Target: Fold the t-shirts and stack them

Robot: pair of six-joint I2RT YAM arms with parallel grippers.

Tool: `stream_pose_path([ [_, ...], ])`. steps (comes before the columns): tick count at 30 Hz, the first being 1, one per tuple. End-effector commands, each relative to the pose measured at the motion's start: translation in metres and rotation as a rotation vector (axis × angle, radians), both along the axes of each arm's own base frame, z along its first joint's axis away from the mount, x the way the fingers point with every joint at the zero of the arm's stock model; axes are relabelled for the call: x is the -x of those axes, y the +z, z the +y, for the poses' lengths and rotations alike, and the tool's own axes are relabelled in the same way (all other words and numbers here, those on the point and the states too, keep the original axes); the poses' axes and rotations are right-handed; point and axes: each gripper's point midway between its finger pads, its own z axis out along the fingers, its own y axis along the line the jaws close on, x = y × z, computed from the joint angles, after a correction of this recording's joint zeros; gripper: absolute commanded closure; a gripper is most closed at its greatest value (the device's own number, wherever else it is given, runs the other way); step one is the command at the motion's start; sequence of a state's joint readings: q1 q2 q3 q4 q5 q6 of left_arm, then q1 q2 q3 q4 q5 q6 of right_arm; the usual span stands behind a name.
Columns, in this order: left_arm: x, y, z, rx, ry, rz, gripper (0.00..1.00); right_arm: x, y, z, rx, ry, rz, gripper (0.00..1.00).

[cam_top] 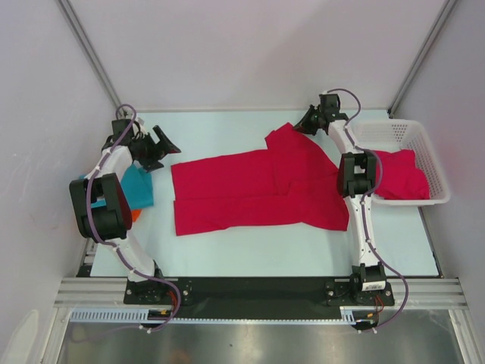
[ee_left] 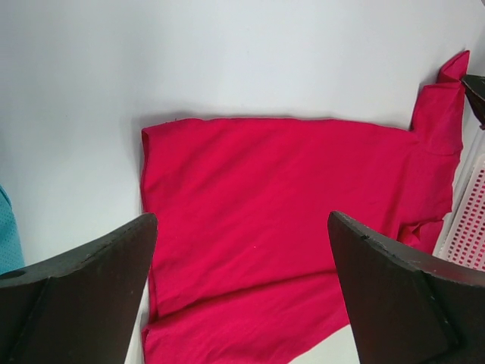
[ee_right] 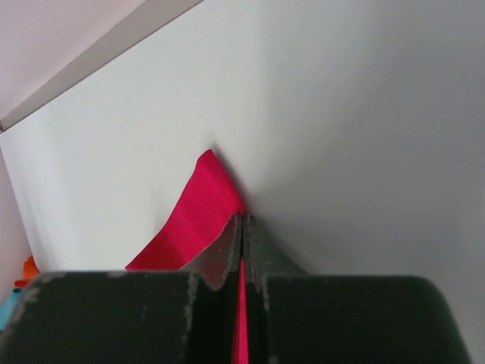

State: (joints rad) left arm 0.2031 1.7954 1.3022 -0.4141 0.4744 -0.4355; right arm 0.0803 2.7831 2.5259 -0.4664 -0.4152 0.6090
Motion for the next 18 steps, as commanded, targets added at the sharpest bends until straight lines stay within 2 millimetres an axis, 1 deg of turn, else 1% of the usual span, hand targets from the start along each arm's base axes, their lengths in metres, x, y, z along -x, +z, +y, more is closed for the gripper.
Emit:
stream_pose_path([
  [1,-0.008,0.007,-0.006,0.018,-0.026,-0.043,0.00,-0.001,0.051,-0.017,0.068,-0.015,-0.064,1.00],
  [3,-0.007,0.007,-0.009,0.023,-0.027,-0.041,0.00,-0.002,0.070,-0.021,0.089,-0.018,-0.101,1.00],
  [4,-0.007,0.007,-0.012,0.018,-0.032,-0.041,0.01,-0.002,0.085,-0.022,0.092,-0.017,-0.123,1.00],
  [5,-0.006,0.005,-0.014,0.019,-0.035,-0.038,0.00,-0.002,0.094,-0.024,0.093,-0.017,-0.137,1.00],
  [7,-0.006,0.007,-0.016,0.015,-0.039,-0.041,0.00,0.000,0.109,-0.022,0.090,-0.006,-0.158,1.00],
  [8,-0.006,0.007,-0.017,0.017,-0.041,-0.043,0.00,0.002,0.123,-0.021,0.085,0.002,-0.179,1.00],
  [10,-0.005,0.009,-0.019,0.017,-0.042,-0.045,0.00,0.005,0.135,-0.018,0.081,0.016,-0.195,1.00],
  [11,-0.005,0.010,-0.019,0.016,-0.040,-0.046,0.00,0.008,0.145,-0.014,0.078,0.028,-0.210,1.00],
  [13,-0.004,0.011,-0.019,0.016,-0.040,-0.049,0.00,0.012,0.152,-0.013,0.090,0.041,-0.218,1.00],
  [14,-0.003,0.013,-0.019,0.014,-0.041,-0.054,0.01,0.016,0.162,-0.011,0.099,0.049,-0.231,1.00],
  [16,-0.002,0.014,-0.018,0.008,-0.040,-0.056,0.00,0.024,0.157,-0.011,0.126,0.064,-0.208,1.00],
  [17,-0.001,0.014,-0.018,0.009,-0.042,-0.053,0.00,0.030,0.166,-0.009,0.137,0.072,-0.215,1.00],
  [18,0.000,0.014,-0.018,0.009,-0.041,-0.053,0.00,0.036,0.156,-0.010,0.149,0.077,-0.186,1.00],
])
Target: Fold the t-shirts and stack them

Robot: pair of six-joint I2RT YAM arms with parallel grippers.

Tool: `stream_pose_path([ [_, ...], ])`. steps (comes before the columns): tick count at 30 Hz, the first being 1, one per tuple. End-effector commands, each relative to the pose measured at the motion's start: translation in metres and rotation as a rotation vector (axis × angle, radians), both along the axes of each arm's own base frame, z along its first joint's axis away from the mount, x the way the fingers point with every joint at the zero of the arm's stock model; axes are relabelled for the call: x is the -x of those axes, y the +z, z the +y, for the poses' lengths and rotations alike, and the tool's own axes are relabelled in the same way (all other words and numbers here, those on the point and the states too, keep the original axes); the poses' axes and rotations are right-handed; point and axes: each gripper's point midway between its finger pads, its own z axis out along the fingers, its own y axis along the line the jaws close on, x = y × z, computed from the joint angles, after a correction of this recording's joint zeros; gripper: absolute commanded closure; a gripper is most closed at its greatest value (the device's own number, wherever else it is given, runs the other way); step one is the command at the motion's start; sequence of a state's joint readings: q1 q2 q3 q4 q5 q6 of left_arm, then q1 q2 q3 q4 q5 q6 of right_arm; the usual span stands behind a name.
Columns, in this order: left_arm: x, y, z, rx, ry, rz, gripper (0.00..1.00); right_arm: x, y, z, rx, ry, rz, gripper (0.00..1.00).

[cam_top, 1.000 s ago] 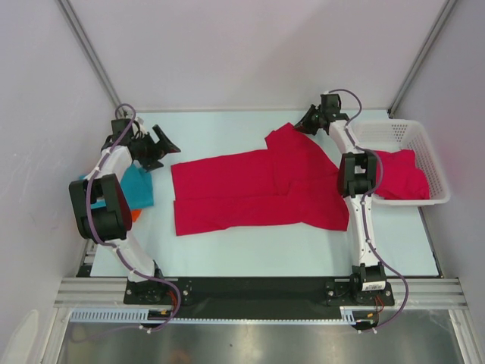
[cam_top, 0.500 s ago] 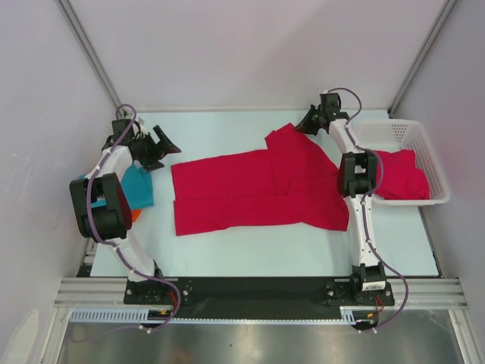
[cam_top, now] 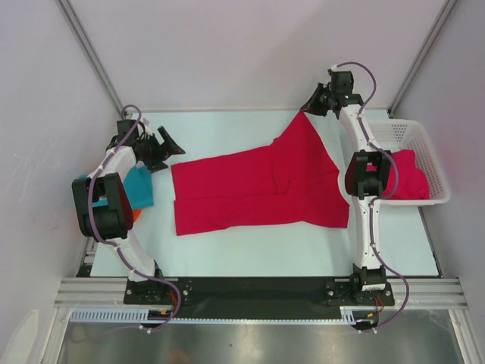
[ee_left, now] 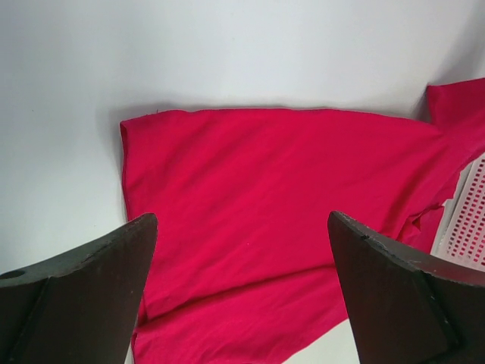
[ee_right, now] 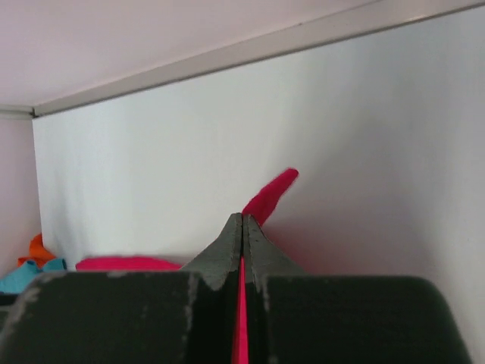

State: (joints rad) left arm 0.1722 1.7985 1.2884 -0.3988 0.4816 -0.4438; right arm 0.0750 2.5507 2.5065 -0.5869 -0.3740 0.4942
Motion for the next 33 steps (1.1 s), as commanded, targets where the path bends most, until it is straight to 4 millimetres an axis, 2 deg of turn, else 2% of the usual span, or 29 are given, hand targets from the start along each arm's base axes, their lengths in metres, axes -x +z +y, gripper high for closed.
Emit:
stream_pose_path([
  [1,-0.002,0.019,-0.004,-0.002,-0.012,-0.060,0.00,0.028,0.038,0.003,0.073,0.048,-0.036,1.00],
  [2,-0.001,0.018,-0.004,-0.003,-0.013,-0.059,0.00,0.033,0.049,0.003,0.080,0.049,-0.049,1.00],
  [3,0.000,0.018,-0.003,-0.003,-0.011,-0.058,0.00,0.038,0.050,0.003,0.088,0.051,-0.047,1.00],
  [4,0.000,0.019,-0.004,-0.002,-0.012,-0.058,0.00,0.045,0.033,-0.001,0.111,0.049,-0.007,1.00],
  [5,0.000,0.019,-0.004,-0.002,-0.012,-0.058,0.00,0.049,0.032,0.000,0.119,0.050,-0.003,1.00],
  [6,0.001,0.018,-0.003,-0.005,-0.009,-0.058,0.00,0.056,0.041,-0.001,0.127,0.050,-0.015,1.00],
  [7,0.000,0.019,-0.003,-0.007,-0.006,-0.060,0.00,0.064,0.025,-0.004,0.141,0.046,0.024,1.00],
  [10,0.000,0.019,-0.001,-0.019,0.006,-0.056,0.00,0.077,0.023,-0.006,0.155,0.047,0.035,1.00],
  [11,-0.001,0.019,0.001,-0.023,0.010,-0.057,0.00,0.085,0.009,-0.008,0.159,0.047,0.070,1.00],
  [15,-0.004,0.017,0.007,-0.052,0.045,-0.051,0.00,0.102,-0.002,-0.008,0.180,0.059,0.103,1.00],
  [17,-0.005,0.013,0.011,-0.065,0.061,-0.043,0.00,0.107,0.002,-0.007,0.185,0.062,0.098,1.00],
  [19,-0.005,0.002,0.016,-0.079,0.092,-0.015,0.00,0.114,-0.003,-0.007,0.196,0.068,0.113,1.00],
  [22,-0.003,-0.008,0.013,-0.064,0.112,0.007,0.00,0.120,-0.002,-0.010,0.212,0.067,0.121,1.00],
  [27,-0.004,-0.029,0.015,-0.087,0.142,0.039,0.00,0.130,0.011,-0.010,0.205,0.073,0.112,1.00],
  [33,-0.004,-0.058,0.000,-0.034,0.132,0.078,0.00,0.139,0.017,-0.010,0.208,0.077,0.106,1.00],
])
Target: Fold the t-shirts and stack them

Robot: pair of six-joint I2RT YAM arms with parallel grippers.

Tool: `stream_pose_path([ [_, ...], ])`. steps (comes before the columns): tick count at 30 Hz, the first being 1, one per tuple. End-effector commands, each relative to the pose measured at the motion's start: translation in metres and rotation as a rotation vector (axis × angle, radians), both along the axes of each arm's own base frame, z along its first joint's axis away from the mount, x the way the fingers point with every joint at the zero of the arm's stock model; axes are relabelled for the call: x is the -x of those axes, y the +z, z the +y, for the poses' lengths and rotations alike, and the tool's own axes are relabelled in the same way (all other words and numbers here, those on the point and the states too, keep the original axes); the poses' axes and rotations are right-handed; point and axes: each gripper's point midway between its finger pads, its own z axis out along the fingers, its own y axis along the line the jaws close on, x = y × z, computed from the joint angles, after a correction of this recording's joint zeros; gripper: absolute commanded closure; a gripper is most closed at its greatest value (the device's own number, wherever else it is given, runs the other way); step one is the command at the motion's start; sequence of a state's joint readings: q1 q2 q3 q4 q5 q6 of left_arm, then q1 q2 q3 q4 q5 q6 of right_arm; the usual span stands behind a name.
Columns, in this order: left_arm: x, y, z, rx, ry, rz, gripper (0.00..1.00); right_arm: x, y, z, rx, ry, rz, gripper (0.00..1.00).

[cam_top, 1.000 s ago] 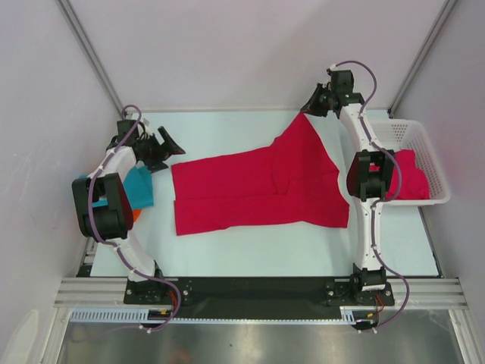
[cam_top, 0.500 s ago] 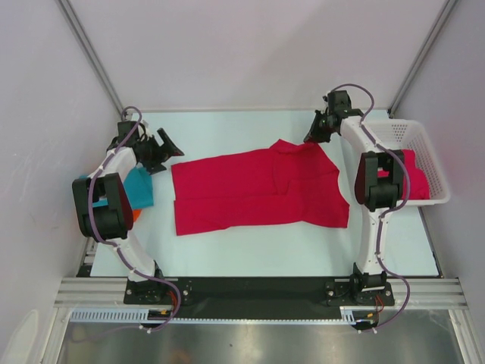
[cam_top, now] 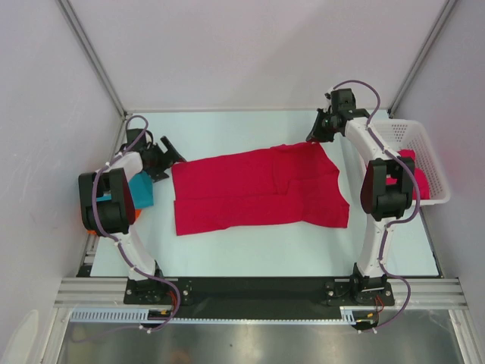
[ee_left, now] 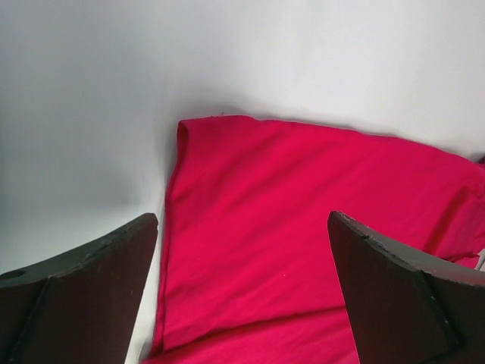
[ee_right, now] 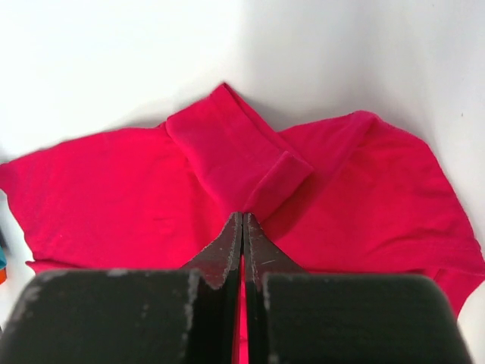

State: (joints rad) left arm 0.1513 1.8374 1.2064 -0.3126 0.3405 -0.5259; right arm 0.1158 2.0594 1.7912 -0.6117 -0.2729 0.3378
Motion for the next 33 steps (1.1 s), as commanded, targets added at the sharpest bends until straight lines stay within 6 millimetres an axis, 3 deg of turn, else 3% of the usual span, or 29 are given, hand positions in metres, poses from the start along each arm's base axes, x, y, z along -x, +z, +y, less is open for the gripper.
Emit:
stream_pose_path([
  [1,-0.007,-0.016,-0.011,0.019,0.010,0.000,0.00,0.004,0.032,0.001,0.010,0.017,-0.076,1.00],
  [7,-0.011,-0.022,-0.005,-0.018,0.035,0.012,0.00,0.008,0.033,-0.001,0.014,0.020,-0.069,1.00],
  [20,-0.034,-0.011,0.019,-0.117,0.095,-0.020,0.00,0.022,0.031,-0.006,0.045,0.022,-0.041,1.00],
  [27,-0.044,-0.020,0.009,-0.062,0.066,-0.022,0.02,0.024,0.038,-0.007,0.052,0.023,-0.051,1.00],
  [29,-0.044,-0.022,0.007,-0.053,0.058,-0.027,0.07,0.025,0.040,-0.008,0.057,0.022,-0.052,1.00],
  [32,-0.043,-0.026,0.001,-0.011,0.044,-0.043,0.33,0.026,0.040,-0.009,0.064,0.022,-0.051,1.00],
  [33,-0.043,-0.026,-0.001,0.009,0.039,-0.047,0.47,0.027,0.038,-0.010,0.062,0.021,-0.046,1.00],
])
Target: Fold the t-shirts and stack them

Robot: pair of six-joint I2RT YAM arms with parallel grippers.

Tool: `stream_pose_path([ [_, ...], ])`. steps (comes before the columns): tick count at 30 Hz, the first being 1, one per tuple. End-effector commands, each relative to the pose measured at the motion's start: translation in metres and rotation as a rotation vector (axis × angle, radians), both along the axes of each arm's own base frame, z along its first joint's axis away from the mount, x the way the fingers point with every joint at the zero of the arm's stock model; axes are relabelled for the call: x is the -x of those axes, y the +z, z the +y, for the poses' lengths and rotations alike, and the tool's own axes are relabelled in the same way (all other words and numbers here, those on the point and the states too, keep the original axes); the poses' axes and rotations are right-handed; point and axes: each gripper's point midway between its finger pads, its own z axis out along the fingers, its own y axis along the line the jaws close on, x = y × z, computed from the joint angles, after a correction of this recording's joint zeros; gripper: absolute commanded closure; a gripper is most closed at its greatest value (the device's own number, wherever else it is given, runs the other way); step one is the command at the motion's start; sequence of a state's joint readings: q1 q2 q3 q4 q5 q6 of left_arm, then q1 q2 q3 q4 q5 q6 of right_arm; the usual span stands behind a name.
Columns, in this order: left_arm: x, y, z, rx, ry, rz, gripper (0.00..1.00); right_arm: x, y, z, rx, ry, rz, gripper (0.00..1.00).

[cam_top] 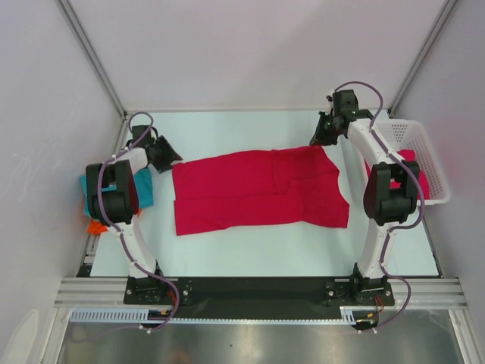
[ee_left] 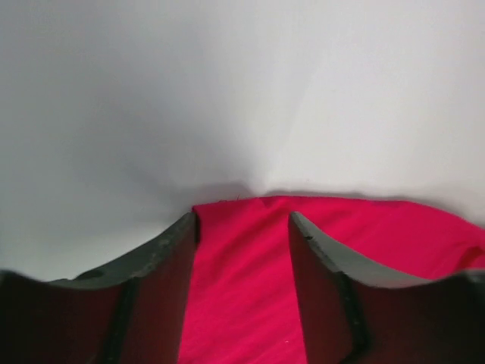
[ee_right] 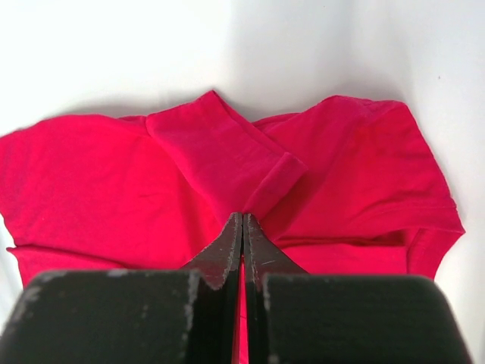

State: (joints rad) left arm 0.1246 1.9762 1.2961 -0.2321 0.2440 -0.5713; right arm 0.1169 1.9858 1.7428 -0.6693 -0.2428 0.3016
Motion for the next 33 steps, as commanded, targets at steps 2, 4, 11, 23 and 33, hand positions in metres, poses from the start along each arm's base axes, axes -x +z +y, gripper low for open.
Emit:
stream_pose_path([
  [2,-0.005,-0.003,-0.009,0.069,-0.027,-0.042,0.57,0.005,0.030,-0.001,0.014,0.013,-0.063,1.00],
  [4,-0.005,-0.003,-0.009,0.069,-0.029,-0.042,0.72,0.005,0.029,-0.001,0.018,0.014,-0.061,1.00],
  [11,-0.007,0.005,-0.007,0.059,-0.027,-0.059,0.87,0.007,0.020,-0.004,0.035,0.005,-0.045,1.00],
  [23,-0.005,0.029,-0.002,0.032,-0.030,-0.098,0.96,0.007,0.013,-0.007,0.047,-0.004,-0.037,1.00],
  [33,-0.006,0.057,-0.002,0.029,-0.045,-0.155,1.00,0.009,0.014,-0.011,0.058,-0.013,-0.040,1.00],
])
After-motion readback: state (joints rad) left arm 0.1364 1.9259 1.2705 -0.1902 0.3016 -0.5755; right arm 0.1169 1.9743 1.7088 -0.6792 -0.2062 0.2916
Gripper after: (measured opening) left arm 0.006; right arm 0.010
